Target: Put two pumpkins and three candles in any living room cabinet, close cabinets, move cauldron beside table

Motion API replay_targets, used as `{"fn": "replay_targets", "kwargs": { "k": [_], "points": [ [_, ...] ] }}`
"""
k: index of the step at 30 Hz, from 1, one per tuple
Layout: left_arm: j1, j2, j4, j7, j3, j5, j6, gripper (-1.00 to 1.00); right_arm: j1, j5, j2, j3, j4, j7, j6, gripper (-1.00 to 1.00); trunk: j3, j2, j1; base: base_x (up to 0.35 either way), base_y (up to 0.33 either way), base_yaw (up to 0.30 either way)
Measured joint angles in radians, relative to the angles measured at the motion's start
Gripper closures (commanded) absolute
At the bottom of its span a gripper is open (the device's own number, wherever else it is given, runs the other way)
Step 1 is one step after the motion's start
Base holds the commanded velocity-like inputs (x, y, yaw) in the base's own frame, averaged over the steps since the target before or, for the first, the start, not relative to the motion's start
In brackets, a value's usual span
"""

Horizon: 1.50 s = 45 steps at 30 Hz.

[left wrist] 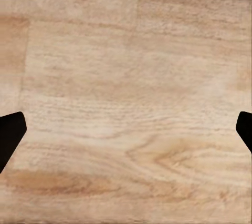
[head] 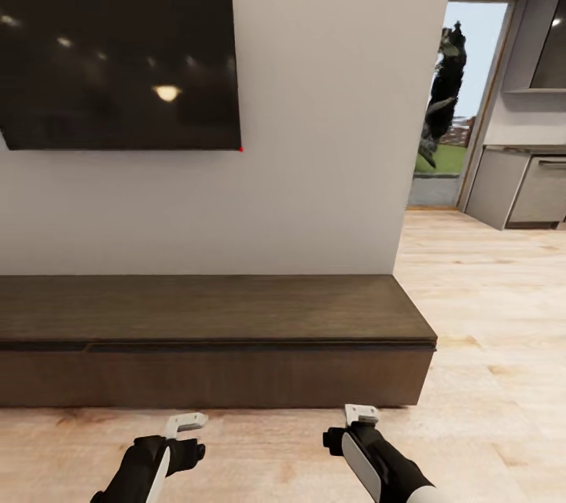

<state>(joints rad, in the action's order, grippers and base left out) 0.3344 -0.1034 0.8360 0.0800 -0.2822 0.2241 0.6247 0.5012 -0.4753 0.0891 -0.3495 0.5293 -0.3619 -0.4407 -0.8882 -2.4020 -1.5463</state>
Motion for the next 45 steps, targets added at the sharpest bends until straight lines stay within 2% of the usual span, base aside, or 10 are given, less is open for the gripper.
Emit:
{"fn": "replay_targets", "kwargs": {
  "k": [6,10,31,34,36,41,45],
  "points": [
    [0.001,-0.002,0.000,-0.034,0.000,0.000,0.000,-1.00,-0.002,0.006,0.010,-0.006,0.000,-0.003,0.012,-1.00,0.013,0.042,0.023,-0.288,0.039,0.195],
    [0.001,-0.001,0.000,-0.055,0.000,-0.001,0.000,-1.00,-0.003,0.007,0.003,-0.005,0.000,-0.001,0.013,-1.00,0.021,0.070,0.038,-0.163,0.023,0.209],
    [0.002,0.001,-0.003,-0.066,-0.001,0.000,0.001,-1.00,-0.003,0.017,-0.002,-0.007,-0.015,0.001,0.014,-1.00,0.065,0.217,0.119,-0.007,0.001,0.228],
    [0.002,0.003,-0.010,-0.085,-0.006,-0.001,0.000,-1.00,-0.003,0.016,-0.002,-0.007,-0.016,0.001,0.014,-1.00,0.072,0.238,0.130,0.000,0.000,0.240],
    [0.002,0.014,-0.019,-0.107,-0.013,-0.001,-0.001,-1.00,-0.003,0.015,0.002,-0.008,-0.017,0.000,0.014,-1.00,0.077,0.252,0.138,0.000,0.000,0.243],
    [0.002,0.084,-0.160,-0.125,-0.061,-0.011,-0.026,-1.00,-0.003,0.019,0.010,-0.009,-0.056,0.000,0.024,-1.00,0.088,0.287,0.157,0.000,0.000,0.243],
    [0.002,0.104,-0.205,-0.131,-0.099,-0.012,-0.087,-1.00,-0.003,0.018,0.010,-0.009,-0.070,0.000,0.055,-1.00,0.098,0.315,0.172,0.000,0.000,0.244]
  ]
}}
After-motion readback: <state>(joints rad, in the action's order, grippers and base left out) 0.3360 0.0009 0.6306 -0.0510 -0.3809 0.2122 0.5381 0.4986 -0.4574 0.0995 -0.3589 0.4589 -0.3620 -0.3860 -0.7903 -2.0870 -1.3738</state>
